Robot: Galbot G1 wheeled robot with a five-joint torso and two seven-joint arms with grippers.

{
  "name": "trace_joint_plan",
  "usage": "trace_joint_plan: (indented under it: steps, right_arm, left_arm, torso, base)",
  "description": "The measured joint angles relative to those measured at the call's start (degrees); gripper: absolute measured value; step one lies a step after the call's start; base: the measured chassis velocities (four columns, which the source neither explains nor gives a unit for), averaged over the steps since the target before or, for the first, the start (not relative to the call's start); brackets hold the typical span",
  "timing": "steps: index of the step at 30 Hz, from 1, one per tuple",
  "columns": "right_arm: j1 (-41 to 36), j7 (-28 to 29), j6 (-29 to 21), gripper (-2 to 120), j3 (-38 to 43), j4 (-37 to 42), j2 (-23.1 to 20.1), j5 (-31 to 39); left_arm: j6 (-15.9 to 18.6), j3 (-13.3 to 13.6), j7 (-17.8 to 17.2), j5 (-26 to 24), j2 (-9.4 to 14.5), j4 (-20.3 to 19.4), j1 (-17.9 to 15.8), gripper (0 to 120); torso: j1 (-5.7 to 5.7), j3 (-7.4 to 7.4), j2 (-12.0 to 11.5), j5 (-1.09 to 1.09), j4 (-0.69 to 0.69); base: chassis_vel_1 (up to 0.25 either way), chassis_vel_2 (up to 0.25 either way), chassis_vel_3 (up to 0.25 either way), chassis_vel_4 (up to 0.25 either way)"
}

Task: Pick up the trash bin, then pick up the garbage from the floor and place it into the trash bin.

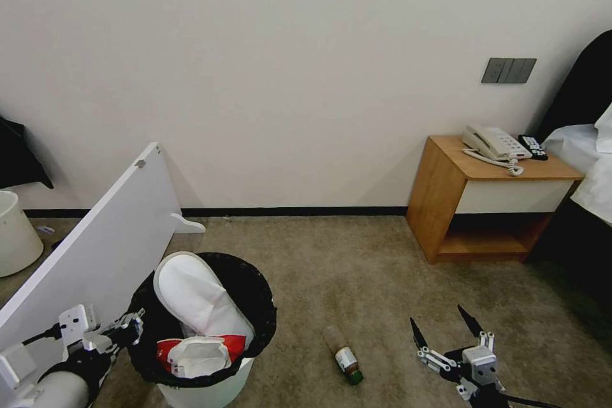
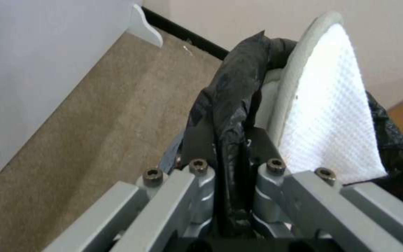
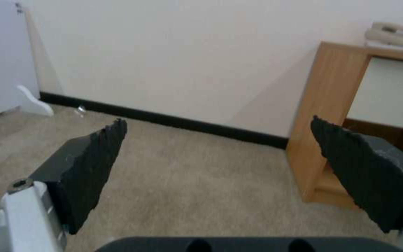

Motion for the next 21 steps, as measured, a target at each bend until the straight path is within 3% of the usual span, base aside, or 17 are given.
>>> trace_joint_plan:
  steps: [4,10,13,21]
  right_arm:
    - [0.2,0.18,-1.14,100,-0.38,-0.84,-1.22,0.76]
    - [1.29,5.97,-9.74,100,-1.84,0.19,-4.9,2.51]
    - [3.14,7.39,-16.07,100,-2.56,0.39,-8.99,4.02]
    - [8.4,6.47,-21.67,100,-5.48,-3.57,-19.04,9.21]
  left_arm:
    - [0.0,-0.01,0.0,-0.05,0.03,0.0,0.0,5]
    - [0.0,-0.27,0.0,-0.18,0.5,0.0,0.09,5]
    - [0.0,-0.28,-0.02,-0.13,0.43,0.0,0.2,5]
    - [0.0,-0.53,-0.03,0.09,0.03,0.0,0.72,5]
  torso:
    - [0.0,0.0,0.0,0.0,0.0]
    - [0.0,0.0,0.0,0.0,0.0]
    - [0.0,0.0,0.0,0.01,-0.01]
    - [0.0,0.0,0.0,0.0,0.01]
  base:
    - [0.0,0.0,0.0,0.0]
    - [0.0,0.0,0.0,0.0]
    - [0.0,0.0,0.0,0.0]
    - [0.0,0.0,0.0,0.0]
